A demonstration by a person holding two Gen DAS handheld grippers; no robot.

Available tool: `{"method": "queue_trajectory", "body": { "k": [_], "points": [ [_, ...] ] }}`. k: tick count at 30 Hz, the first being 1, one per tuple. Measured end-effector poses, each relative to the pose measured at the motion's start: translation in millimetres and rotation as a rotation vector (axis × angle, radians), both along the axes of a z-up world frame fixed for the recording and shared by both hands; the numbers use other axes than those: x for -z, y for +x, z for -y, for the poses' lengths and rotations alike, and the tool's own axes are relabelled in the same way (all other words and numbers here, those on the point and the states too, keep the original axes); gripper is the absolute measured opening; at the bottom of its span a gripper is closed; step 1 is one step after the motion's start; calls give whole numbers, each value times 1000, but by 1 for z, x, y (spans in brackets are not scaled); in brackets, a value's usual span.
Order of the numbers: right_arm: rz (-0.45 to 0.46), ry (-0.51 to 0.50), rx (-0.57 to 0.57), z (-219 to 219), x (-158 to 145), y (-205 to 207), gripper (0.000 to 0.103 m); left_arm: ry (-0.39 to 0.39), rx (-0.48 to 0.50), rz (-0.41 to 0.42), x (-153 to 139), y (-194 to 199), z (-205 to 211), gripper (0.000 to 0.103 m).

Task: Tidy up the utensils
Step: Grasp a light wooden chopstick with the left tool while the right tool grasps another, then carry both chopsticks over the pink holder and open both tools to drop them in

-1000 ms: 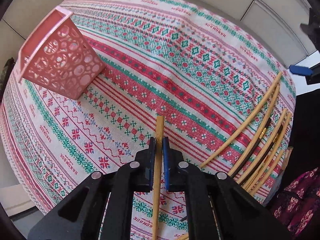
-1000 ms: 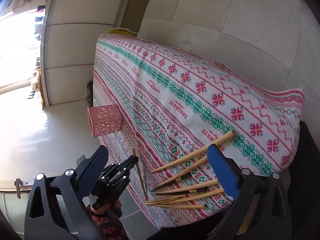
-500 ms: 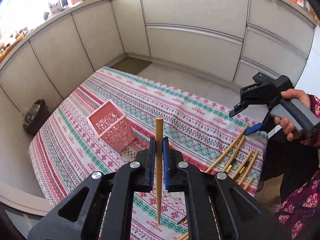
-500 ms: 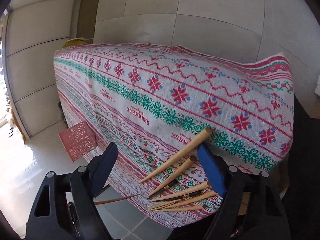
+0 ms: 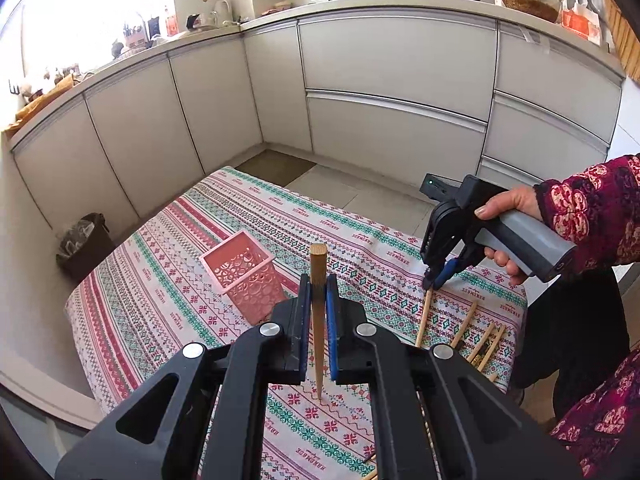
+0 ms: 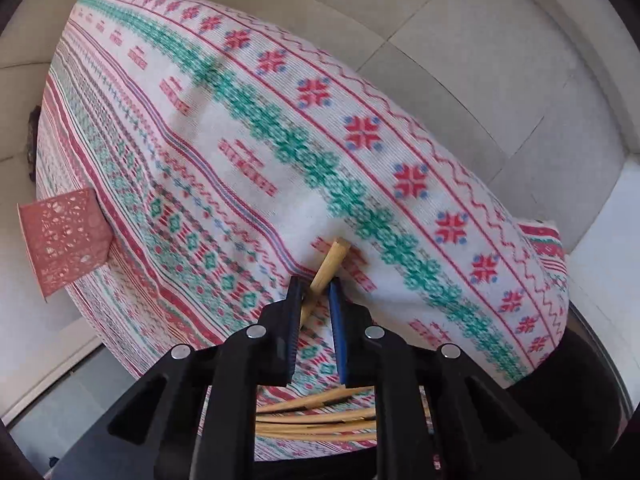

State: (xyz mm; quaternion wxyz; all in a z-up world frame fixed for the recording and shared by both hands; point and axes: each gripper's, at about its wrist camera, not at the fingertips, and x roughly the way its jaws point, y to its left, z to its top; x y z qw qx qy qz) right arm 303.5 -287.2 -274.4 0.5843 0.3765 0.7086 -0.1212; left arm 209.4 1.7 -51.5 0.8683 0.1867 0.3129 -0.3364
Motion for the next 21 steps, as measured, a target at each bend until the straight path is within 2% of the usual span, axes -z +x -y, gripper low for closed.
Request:
{"method": "queue_trajectory", "body": {
  "k": [1, 2, 4, 6, 9, 10, 13, 16, 21],
  "points": [
    [5, 0, 5, 0, 0, 5, 20, -3, -2, 3, -1, 0, 0, 6],
    [11, 12, 11, 0, 0, 8, 31, -7, -3, 6, -2, 0, -1, 6],
    [32, 47, 45, 2, 1, 9, 45, -13, -8, 11, -3, -1, -2, 6],
    [30, 9, 10, -3, 0, 14, 45, -16, -12, 13, -4, 0, -2, 6],
    [42, -76, -51, -18, -8, 15, 28, -20, -30, 14, -5, 1, -3, 6],
    [64, -66, -46, -19, -7, 14, 13, -23, -36, 18, -5, 1, -4, 6],
    [145, -18, -2, -13, -6, 2, 12, -47, -64, 30, -9, 1, -9, 6],
    [301, -2, -10, -5, -17, -12, 12, -83, -111, 49, -15, 0, -16, 6],
    [584, -46, -71, -13, -62, -35, 11, -127, -174, 88, -27, -6, -20, 6]
  ]
}}
